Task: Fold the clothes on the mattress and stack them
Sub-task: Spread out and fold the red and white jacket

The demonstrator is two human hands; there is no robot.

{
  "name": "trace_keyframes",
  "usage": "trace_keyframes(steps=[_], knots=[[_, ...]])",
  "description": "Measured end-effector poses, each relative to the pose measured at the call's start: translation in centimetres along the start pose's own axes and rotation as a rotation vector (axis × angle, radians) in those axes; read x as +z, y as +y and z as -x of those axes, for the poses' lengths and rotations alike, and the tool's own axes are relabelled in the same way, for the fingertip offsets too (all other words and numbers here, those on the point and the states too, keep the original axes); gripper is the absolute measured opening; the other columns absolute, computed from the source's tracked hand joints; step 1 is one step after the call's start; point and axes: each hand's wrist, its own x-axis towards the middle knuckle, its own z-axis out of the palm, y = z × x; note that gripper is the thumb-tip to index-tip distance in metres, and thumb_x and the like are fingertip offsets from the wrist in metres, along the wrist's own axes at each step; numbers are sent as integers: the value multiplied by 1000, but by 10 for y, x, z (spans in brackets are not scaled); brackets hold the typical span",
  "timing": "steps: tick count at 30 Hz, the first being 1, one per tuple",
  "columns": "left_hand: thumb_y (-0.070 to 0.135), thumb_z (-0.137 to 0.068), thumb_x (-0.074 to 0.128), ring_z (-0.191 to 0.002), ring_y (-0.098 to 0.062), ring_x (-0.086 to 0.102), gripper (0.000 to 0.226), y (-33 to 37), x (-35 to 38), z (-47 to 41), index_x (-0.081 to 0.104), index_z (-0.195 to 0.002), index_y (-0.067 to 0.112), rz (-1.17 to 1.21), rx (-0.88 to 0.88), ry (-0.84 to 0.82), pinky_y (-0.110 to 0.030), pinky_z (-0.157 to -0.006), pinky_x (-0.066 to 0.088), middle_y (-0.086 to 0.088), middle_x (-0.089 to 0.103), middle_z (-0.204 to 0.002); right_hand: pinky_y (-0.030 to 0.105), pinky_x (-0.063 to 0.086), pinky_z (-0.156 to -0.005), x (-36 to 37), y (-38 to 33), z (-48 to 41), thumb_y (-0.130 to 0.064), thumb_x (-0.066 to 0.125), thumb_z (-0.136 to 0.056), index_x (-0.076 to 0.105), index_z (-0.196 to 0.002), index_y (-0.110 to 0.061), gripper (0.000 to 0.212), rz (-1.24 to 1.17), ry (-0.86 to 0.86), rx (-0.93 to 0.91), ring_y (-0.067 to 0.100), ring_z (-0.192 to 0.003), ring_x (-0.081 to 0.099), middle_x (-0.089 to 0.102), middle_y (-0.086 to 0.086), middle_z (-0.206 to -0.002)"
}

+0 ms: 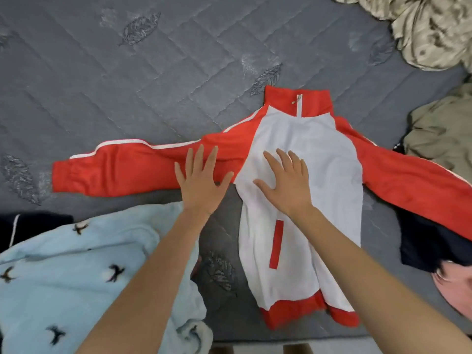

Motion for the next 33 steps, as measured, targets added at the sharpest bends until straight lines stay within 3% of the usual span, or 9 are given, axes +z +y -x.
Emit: trace_keyframes(steps=[8,16,20,24,27,30,33], knots=[[59,-95,40,-150,-23,0,70,60,71,90,11,-154,35,23,-81,-241,-51,-118,-1,-3,5,-163,49,7,-121,19,104,85,-60,51,-91,24,-154,-31,75,-37,-144,81,30,-150,12,20,6,-162],[56,-96,41,-149,-22,0,70,91,114,150,8,-154,35,73,-137,-301,-49,-119,0,0,-1,-163,48,8,-122,42,157,139,-59,49,-93,16,-156,-32,76,-57,-253,102,28,-150,8,12,5,-164],[51,-94,51,-149,-24,-1,78,95,125,176,5,-154,32,109,-211,-266,-47,-119,8,-4,-7,-162,48,10,-122,50,173,162,-58,51,-93,7,-157,-31,82,-88,-294,182,28,-151,4,2,5,-165],[28,-85,72,-140,-32,23,83,101,132,201,22,-148,7,370,-546,-98,-47,-113,29,-17,21,-152,46,8,-122,60,183,190,-62,54,-89,-4,-156,-31,94,-182,-309,364,26,-151,-1,-8,5,-165],[15,-83,72,-125,-34,37,60,102,139,217,38,-129,-5,457,-741,-45,-42,-104,37,-22,38,-133,48,16,-120,70,182,206,-61,59,-86,2,-157,-18,101,-278,-287,513,29,-150,7,3,9,-164],[7,-88,62,-106,-30,45,25,89,148,228,55,-107,-7,424,-734,-95,-28,-86,35,-24,50,-115,44,26,-117,81,176,220,-52,67,-86,22,-151,-4,92,-368,-207,623,31,-146,23,22,14,-158],[7,-93,55,-93,-32,53,11,78,147,236,58,-93,-4,458,-633,-93,-36,-79,40,-23,57,-98,40,39,-106,86,172,230,-39,70,-87,43,-138,-3,68,-374,-121,594,31,-128,47,47,15,-140]])
